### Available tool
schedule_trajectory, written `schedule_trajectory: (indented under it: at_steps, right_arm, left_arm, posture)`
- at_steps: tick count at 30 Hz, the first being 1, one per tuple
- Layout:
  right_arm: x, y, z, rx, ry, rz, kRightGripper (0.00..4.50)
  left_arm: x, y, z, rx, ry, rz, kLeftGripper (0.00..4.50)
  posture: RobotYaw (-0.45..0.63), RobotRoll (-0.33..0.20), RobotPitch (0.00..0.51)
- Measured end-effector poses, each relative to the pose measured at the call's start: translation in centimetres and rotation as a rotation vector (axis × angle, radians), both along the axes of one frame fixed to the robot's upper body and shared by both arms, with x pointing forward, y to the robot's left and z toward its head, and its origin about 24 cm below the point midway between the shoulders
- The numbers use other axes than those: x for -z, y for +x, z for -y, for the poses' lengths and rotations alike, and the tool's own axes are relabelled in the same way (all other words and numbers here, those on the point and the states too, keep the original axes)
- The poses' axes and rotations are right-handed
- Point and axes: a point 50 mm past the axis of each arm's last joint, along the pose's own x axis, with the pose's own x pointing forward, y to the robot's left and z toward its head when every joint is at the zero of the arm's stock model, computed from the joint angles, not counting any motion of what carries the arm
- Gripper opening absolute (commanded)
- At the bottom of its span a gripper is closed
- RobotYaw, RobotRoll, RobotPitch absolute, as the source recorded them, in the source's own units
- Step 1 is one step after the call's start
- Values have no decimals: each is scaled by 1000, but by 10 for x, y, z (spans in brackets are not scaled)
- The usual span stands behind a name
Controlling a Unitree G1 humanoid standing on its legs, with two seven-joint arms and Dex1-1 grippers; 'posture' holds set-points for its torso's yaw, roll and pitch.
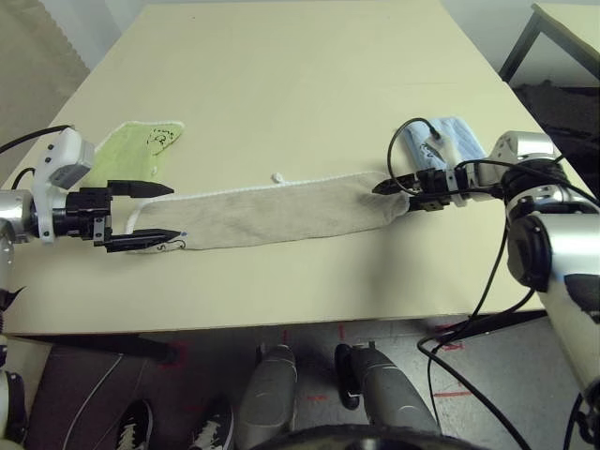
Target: Fold the towel and set it aside.
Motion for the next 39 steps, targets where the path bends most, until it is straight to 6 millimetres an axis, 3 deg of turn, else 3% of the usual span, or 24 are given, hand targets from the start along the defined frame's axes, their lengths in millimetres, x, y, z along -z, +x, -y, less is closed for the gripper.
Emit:
schedule_trajectory:
  at_steps: [5,10,18,21,23,26,28,33,39]
  right_arm:
    - [11,-8,20,-169,-177,46,58]
    - [5,-15,39,-303,-285,57,21]
    - [-11,-23,76,-311,-413,59,21]
    - [-22,-22,81,-334,-464,97,21]
    - [-38,-21,70,-377,-469,144,21]
    - [-78,-24,39,-467,-446,274,21]
    - [-91,-33,22,-525,-436,320,21]
    - [-81,-60,-11,-648,-418,318,21]
    - [-52,-64,-45,-676,-397,411,21]
  left_arm:
    - [-1,1,1,2,4,10,4500]
    - [-2,1,2,7,9,17,4500]
    - [-2,5,2,11,29,34,4500]
    - [-2,6,1,7,33,36,4500]
    - [-1,7,0,5,34,34,4500]
    - [-2,9,0,9,37,40,4500]
    - [-2,11,-1,7,36,45,4500]
    - [-3,16,-2,7,37,46,4500]
    - [-3,19,-1,18,44,46,4500]
  posture:
    - [203,0,184]
    - [200,0,176]
    - [188,0,174]
    - [179,0,172]
    - [172,0,173]
    - [169,0,173]
    - [169,0,173]
    - [169,0,173]
    - [164,0,185]
